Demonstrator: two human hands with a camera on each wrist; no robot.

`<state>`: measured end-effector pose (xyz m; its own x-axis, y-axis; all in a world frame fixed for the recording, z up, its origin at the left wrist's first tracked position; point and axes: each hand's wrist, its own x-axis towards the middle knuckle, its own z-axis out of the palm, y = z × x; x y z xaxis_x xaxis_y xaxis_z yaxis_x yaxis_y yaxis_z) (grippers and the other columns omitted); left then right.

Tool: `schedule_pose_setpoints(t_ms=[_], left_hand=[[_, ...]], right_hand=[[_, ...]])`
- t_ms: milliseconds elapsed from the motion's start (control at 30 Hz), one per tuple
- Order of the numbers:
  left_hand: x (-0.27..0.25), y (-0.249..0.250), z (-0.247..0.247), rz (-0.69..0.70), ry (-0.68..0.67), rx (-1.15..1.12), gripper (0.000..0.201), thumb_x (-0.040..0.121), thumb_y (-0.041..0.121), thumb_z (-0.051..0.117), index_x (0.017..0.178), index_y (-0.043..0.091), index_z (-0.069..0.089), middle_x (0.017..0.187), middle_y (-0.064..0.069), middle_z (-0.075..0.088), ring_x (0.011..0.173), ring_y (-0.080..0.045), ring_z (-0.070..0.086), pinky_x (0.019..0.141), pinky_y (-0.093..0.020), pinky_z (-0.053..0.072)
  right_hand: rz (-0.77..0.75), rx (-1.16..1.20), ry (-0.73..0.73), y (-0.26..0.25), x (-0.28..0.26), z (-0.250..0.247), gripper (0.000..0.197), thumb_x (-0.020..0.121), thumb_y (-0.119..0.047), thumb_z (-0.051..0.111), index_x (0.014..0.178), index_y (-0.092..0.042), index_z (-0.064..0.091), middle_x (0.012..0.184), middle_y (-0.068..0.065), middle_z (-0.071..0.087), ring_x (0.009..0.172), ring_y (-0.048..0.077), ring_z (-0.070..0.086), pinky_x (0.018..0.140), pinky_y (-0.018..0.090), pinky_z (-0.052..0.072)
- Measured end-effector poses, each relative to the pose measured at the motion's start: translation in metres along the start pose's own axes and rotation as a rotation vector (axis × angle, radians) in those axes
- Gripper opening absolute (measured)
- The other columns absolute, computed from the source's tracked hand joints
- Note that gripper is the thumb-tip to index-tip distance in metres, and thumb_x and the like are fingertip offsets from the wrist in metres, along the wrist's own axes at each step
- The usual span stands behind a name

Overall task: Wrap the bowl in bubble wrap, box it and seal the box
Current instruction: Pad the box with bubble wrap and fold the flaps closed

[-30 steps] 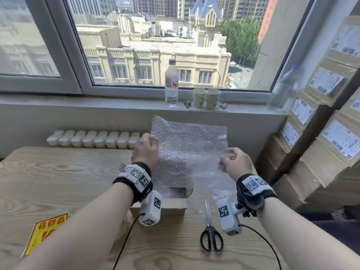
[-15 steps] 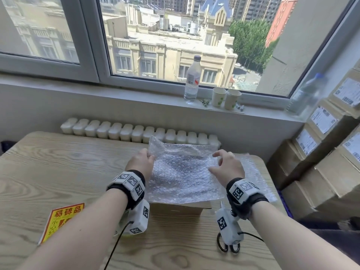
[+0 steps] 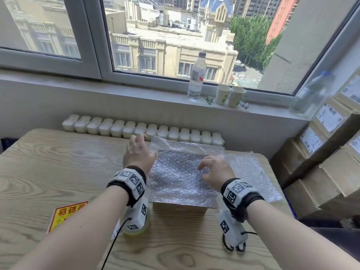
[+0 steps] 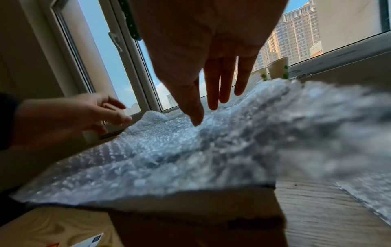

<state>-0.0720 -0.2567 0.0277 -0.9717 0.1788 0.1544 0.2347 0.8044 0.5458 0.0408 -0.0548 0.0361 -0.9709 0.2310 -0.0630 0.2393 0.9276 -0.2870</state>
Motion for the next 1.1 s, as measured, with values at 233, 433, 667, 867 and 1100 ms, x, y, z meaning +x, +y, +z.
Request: schedule_pose_setpoints(t_ms=[233, 433, 667, 867, 1100], left_hand=[[-0.003, 0.017, 0.008, 0.464, -0.456, 0.162, 0.034, 0.081, 0.026, 0.071, 0.113, 0.023, 0.061, 0.115, 0.008, 0.050, 0.115, -0.012, 0.048, 0.099, -0.029, 0.042], [-0.010, 0.014, 0.031, 0.450, -0.666, 0.388, 0.089, 0.069, 0.033, 0.081, 0.144, 0.023, 0.033, 0.139, 0.001, 0.037, 0.125, -0.018, 0.040, 0.103, -0.034, 0.042], [0.000, 0.016, 0.036, 0.588, -0.602, 0.508, 0.085, 0.068, 0.038, 0.078, 0.140, 0.021, 0.036, 0.132, 0.000, 0.039, 0.122, -0.018, 0.038, 0.097, -0.036, 0.046], [0.005, 0.020, 0.043, 0.664, -0.626, 0.594, 0.082, 0.069, 0.035, 0.078, 0.137, 0.013, 0.038, 0.130, -0.004, 0.038, 0.120, -0.019, 0.039, 0.097, -0.032, 0.046], [0.001, 0.012, 0.065, 0.658, -0.696, 0.692, 0.048, 0.084, 0.013, 0.059, 0.130, 0.007, 0.050, 0.132, -0.010, 0.044, 0.121, -0.027, 0.046, 0.097, -0.041, 0.045]], right_hand=[[-0.037, -0.048, -0.239, -0.007, 0.007, 0.012, 0.033, 0.081, -0.026, 0.070, 0.113, -0.027, 0.064, 0.112, -0.006, 0.062, 0.103, 0.013, 0.058, 0.091, 0.032, 0.050], [-0.022, -0.175, -0.315, 0.000, 0.010, 0.023, 0.036, 0.078, -0.032, 0.070, 0.114, -0.029, 0.063, 0.118, -0.003, 0.058, 0.113, 0.017, 0.055, 0.103, 0.041, 0.042], [-0.030, -0.228, -0.337, 0.009, 0.021, 0.027, 0.049, 0.083, -0.022, 0.065, 0.130, -0.018, 0.052, 0.126, 0.003, 0.055, 0.118, 0.021, 0.052, 0.100, 0.035, 0.044], [-0.053, -0.302, -0.411, 0.008, 0.033, 0.033, 0.029, 0.084, -0.011, 0.059, 0.113, -0.010, 0.056, 0.120, 0.008, 0.058, 0.112, 0.025, 0.055, 0.094, 0.033, 0.046], [-0.040, -0.302, -0.483, 0.011, 0.043, 0.054, 0.040, 0.087, -0.019, 0.058, 0.124, -0.006, 0.053, 0.127, 0.012, 0.055, 0.121, 0.028, 0.051, 0.103, 0.035, 0.041]])
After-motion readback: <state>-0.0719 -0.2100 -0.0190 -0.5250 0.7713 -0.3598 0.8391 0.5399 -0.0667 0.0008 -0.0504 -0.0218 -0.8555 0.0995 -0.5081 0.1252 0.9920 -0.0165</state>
